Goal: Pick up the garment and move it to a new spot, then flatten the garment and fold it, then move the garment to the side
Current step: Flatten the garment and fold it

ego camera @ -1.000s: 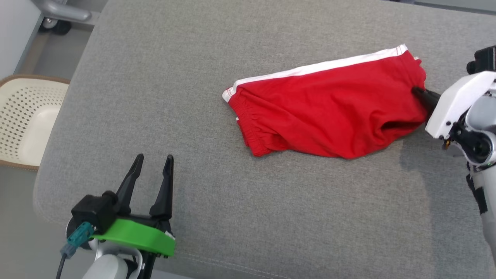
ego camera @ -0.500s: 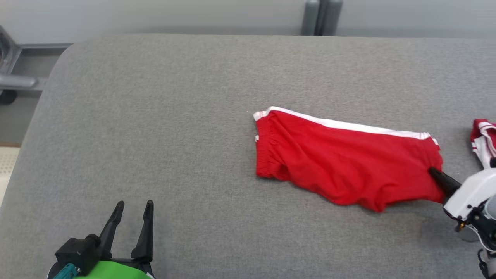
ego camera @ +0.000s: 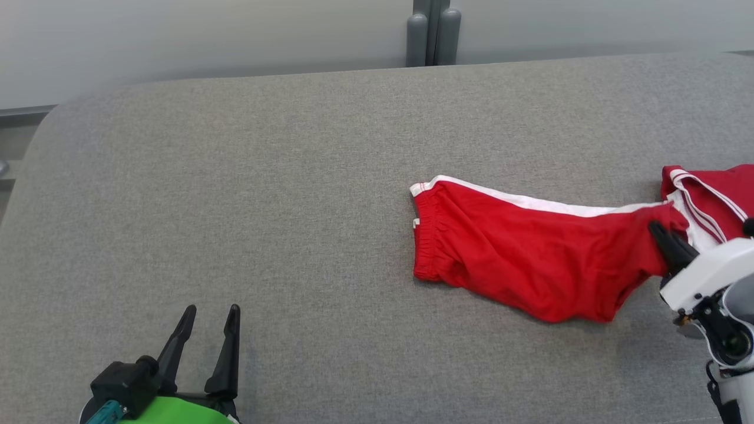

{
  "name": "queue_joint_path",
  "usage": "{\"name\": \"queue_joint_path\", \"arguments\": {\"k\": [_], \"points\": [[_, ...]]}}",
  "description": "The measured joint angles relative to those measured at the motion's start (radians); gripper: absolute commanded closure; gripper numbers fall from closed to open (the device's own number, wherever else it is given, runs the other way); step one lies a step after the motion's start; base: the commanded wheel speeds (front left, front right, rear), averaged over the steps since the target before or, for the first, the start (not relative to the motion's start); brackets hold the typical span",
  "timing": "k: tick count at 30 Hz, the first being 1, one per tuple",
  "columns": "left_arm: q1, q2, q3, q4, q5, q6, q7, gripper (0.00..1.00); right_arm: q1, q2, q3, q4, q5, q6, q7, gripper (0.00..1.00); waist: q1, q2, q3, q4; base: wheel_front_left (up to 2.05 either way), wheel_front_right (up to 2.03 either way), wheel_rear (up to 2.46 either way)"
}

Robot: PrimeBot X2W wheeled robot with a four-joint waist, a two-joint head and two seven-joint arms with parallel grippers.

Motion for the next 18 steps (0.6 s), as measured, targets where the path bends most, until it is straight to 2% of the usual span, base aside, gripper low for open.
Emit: {"name": "queue_joint_path", "arguments": {"k": [5,9,13,18], "points": [[-0.008,-0.007,0.007,0.008,0.003,-0.014,0.000,0.00,-0.071,0.015,0.132,-0.106,-0.040,0.000,0.013,1.00,0.0000,0.0000,0.011,0.018,0.00,0.00,0.00],[-0.024,-0.023,0.011,0.015,0.010,-0.024,0.000,0.00,-0.120,0.069,0.269,-0.145,-0.084,0.000,0.054,1.00,0.0000,0.0000,0.026,0.037,0.00,0.00,0.00],[-0.046,-0.041,0.006,0.031,0.023,-0.041,0.000,0.00,-0.158,0.124,0.359,-0.126,-0.118,0.000,0.074,1.00,0.0000,0.0000,0.046,0.061,0.00,0.00,0.00],[-0.065,-0.059,0.010,0.054,0.037,-0.058,0.000,0.00,-0.216,0.164,0.424,-0.042,-0.155,0.000,0.072,1.00,0.0000,0.0000,0.070,0.095,0.00,0.00,0.00]]}}
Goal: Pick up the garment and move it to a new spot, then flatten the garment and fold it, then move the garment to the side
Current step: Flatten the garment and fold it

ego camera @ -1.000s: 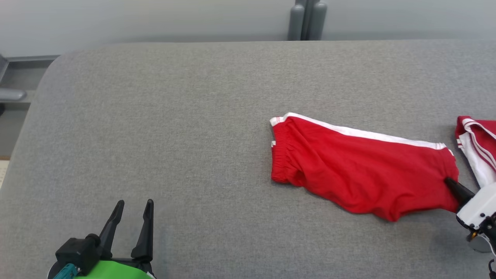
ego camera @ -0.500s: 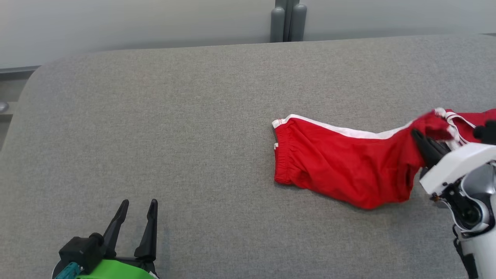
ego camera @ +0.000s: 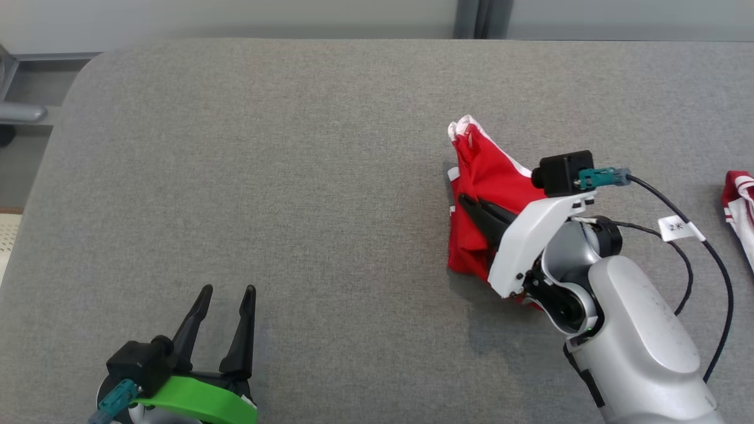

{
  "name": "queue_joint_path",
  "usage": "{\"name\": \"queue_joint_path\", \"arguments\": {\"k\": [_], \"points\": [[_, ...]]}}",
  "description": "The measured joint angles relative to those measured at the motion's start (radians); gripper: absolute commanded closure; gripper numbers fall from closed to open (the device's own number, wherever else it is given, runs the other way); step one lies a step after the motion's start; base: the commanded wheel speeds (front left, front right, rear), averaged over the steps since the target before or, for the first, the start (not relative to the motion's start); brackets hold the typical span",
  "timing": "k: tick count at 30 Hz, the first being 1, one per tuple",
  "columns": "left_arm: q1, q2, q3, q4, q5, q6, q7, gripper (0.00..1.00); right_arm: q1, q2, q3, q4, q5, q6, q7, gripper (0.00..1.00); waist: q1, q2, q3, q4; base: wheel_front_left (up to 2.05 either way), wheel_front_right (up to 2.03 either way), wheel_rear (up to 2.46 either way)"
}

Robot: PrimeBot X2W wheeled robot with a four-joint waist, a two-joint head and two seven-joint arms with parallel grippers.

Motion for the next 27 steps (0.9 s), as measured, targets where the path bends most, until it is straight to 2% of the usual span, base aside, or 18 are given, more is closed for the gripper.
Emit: {"name": "queue_joint_path", "arguments": {"k": [7,8,9,10,11,16,21,24,27], "points": [[-0.013,-0.012,0.017,0.020,0.015,-0.015,0.000,0.00,-0.042,0.019,0.046,0.090,-0.033,0.000,-0.010,1.00,0.0000,0.0000,0.016,0.034,0.00,0.00,0.00],[-0.014,-0.013,0.020,0.022,0.016,-0.018,0.000,0.00,-0.043,0.020,0.048,0.101,-0.037,0.000,-0.014,0.96,0.0000,0.0000,0.017,0.037,0.00,0.00,0.00],[-0.014,-0.014,0.023,0.023,0.017,-0.019,0.000,0.00,-0.047,0.020,0.051,0.112,-0.048,0.000,-0.021,0.76,0.0000,0.0000,0.018,0.039,0.00,0.00,0.00],[-0.014,-0.015,0.026,0.026,0.019,-0.023,0.000,0.00,-0.053,0.020,0.055,0.121,-0.058,0.000,-0.024,0.51,0.0001,0.0000,0.019,0.040,0.00,0.00,0.00],[-0.014,-0.017,0.029,0.027,0.021,-0.025,0.000,0.00,-0.058,0.021,0.058,0.128,-0.062,0.000,-0.031,0.00,0.0000,0.0000,0.019,0.039,0.00,0.00,0.00],[-0.012,-0.026,0.042,0.033,0.030,-0.033,0.000,0.00,-0.060,0.026,0.070,0.125,-0.047,0.000,-0.069,0.00,0.0000,0.0000,0.013,0.030,0.00,0.00,0.00],[-0.003,-0.028,0.059,0.030,0.036,-0.035,0.000,0.00,-0.027,0.004,0.081,-0.017,0.021,0.000,-0.054,0.00,0.0000,0.0000,-0.001,0.013,0.00,0.00,0.00],[0.007,-0.028,0.072,0.021,0.042,-0.035,0.000,0.00,0.033,-0.054,0.009,-0.120,0.060,0.000,-0.002,0.00,0.0000,0.0000,-0.005,-0.001,0.00,0.00,0.00],[0.011,-0.033,0.077,0.009,0.047,-0.035,0.000,0.00,0.102,-0.109,-0.120,-0.174,0.068,0.000,0.076,0.00,0.0000,0.0000,-0.003,-0.015,0.00,0.00,0.00]]}}
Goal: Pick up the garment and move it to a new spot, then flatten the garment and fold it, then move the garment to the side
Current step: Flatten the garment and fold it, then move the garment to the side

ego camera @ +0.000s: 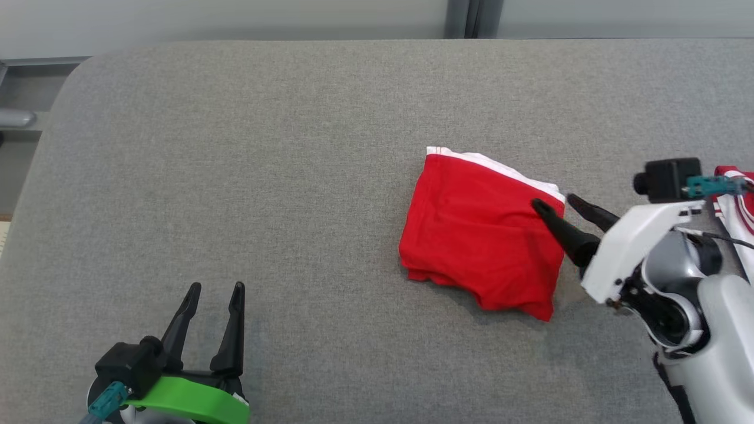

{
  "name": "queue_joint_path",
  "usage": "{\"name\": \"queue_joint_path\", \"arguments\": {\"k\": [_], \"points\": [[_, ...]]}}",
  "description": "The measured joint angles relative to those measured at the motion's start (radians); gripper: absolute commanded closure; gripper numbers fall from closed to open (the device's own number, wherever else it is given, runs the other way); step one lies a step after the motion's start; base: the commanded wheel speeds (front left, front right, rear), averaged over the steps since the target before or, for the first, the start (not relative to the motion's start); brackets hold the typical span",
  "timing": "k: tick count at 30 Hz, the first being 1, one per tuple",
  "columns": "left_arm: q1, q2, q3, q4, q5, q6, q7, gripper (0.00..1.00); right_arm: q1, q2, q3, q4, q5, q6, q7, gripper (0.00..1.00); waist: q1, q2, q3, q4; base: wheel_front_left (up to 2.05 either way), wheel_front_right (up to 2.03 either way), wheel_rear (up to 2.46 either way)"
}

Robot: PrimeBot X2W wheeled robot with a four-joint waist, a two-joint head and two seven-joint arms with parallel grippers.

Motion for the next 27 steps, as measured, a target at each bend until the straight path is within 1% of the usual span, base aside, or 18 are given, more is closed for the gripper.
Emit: {"name": "queue_joint_path", "arguments": {"k": [2,4,7,9,12,14,20,21,22,27], "points": [[0.000,-0.005,0.001,-0.004,0.004,0.000,-0.001,0.00,0.044,-0.022,-0.078,-0.012,-0.004,0.000,0.068,0.00,0.0000,0.0000,0.008,-0.005,0.00,0.00,0.00],[0.000,-0.008,0.003,-0.007,0.004,-0.003,-0.001,0.00,0.078,-0.026,-0.141,-0.021,-0.005,0.000,0.127,0.00,0.0000,0.0000,0.017,-0.009,0.00,0.00,0.00],[-0.003,-0.013,0.002,-0.005,0.009,-0.009,-0.001,0.00,0.096,-0.002,-0.214,-0.025,0.002,0.000,0.207,0.00,0.0000,0.0000,0.031,-0.013,0.00,0.00,0.00],[-0.007,-0.016,0.002,-0.003,0.014,-0.012,-0.001,0.00,0.097,0.027,-0.256,-0.027,0.009,0.000,0.251,0.00,0.0000,0.0000,0.040,-0.013,0.00,0.00,0.00],[-0.020,-0.024,0.000,0.003,0.015,-0.019,-0.001,0.00,0.096,0.073,-0.289,-0.021,0.009,0.000,0.304,0.00,0.0000,0.0000,0.049,-0.008,0.00,0.00,0.00],[-0.024,-0.029,0.001,0.008,0.019,-0.023,-0.001,0.00,0.092,0.090,-0.302,-0.010,-0.008,0.000,0.325,0.00,0.0000,0.0000,0.054,-0.001,0.00,0.00,0.00],[-0.040,-0.043,0.000,0.021,0.024,-0.032,-0.001,0.00,0.040,0.139,-0.332,0.079,-0.023,0.000,0.336,0.00,0.0000,0.0000,0.070,0.025,0.00,0.00,0.00],[-0.046,-0.048,0.001,0.028,0.026,-0.035,-0.001,0.00,0.022,0.144,-0.323,0.108,-0.025,0.000,0.331,0.73,0.0000,0.0000,0.073,0.036,0.00,0.00,0.00],[-0.049,-0.051,0.002,0.032,0.027,-0.035,-0.001,0.00,0.015,0.146,-0.319,0.119,-0.030,0.000,0.322,1.00,0.0000,0.0000,0.075,0.041,0.00,0.00,0.00],[-0.051,-0.061,0.015,0.038,0.031,-0.041,-0.001,0.00,-0.014,0.151,-0.287,0.130,-0.019,0.000,0.307,1.00,0.0000,0.0000,0.072,0.056,0.00,0.00,0.00]]}}
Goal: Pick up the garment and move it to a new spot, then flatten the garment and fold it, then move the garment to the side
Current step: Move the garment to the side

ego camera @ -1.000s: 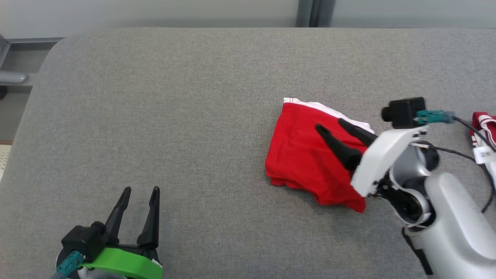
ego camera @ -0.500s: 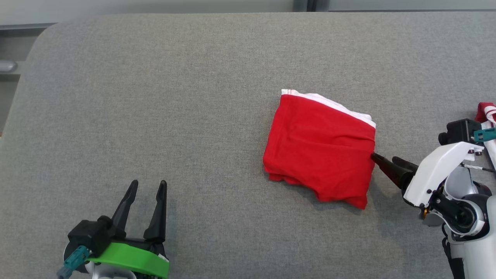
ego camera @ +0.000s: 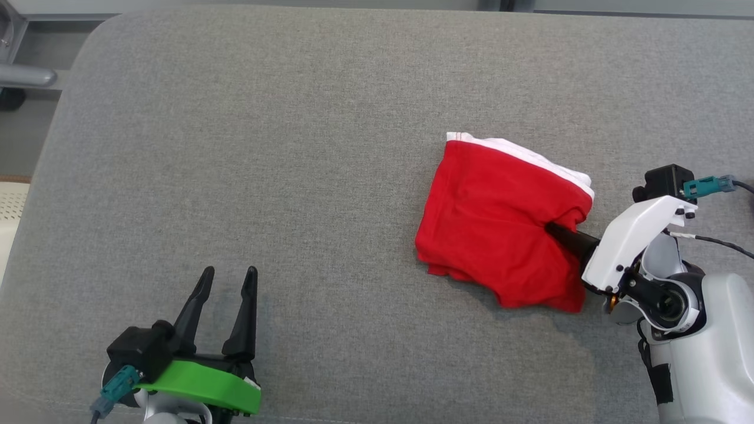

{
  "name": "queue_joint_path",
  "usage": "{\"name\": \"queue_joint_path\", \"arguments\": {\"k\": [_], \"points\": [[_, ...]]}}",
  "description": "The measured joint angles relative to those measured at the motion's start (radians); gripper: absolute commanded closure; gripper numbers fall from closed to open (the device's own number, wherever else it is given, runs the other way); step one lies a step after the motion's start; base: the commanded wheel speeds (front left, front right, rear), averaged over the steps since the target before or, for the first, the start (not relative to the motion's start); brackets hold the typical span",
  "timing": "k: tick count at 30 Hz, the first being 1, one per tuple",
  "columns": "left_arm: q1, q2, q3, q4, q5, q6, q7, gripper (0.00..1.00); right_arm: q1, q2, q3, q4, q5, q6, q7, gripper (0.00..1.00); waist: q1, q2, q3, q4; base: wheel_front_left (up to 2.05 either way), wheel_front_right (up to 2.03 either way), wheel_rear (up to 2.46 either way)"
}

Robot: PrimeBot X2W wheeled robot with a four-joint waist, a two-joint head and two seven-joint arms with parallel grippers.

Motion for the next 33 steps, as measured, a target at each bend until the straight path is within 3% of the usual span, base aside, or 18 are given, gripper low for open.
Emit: {"name": "queue_joint_path", "arguments": {"k": [9,19,27,33], "points": [[0.020,0.013,0.033,-0.028,0.018,-0.003,0.000,0.00,0.011,0.001,0.040,-0.019,0.022,0.000,-0.019,1.00,0.0000,0.0000,-0.016,-0.070,0.00,0.00,0.00],[0.024,0.057,0.032,-0.069,0.031,-0.002,0.015,0.00,0.066,-0.034,0.041,-0.047,0.013,0.000,-0.051,1.00,0.0000,0.0000,-0.017,-0.242,0.00,0.00,0.00],[0.012,0.076,0.019,-0.101,0.035,0.001,0.041,0.00,0.061,-0.101,0.048,-0.087,-0.022,0.000,-0.063,1.00,0.0000,0.0000,-0.001,-0.371,0.00,0.00,0.00],[-0.002,0.083,0.007,-0.112,0.035,0.001,0.047,0.00,-0.035,-0.192,0.094,-0.162,-0.063,0.000,0.001,1.00,0.0000,0.0000,0.032,-0.387,0.00,0.00,0.00]]}}
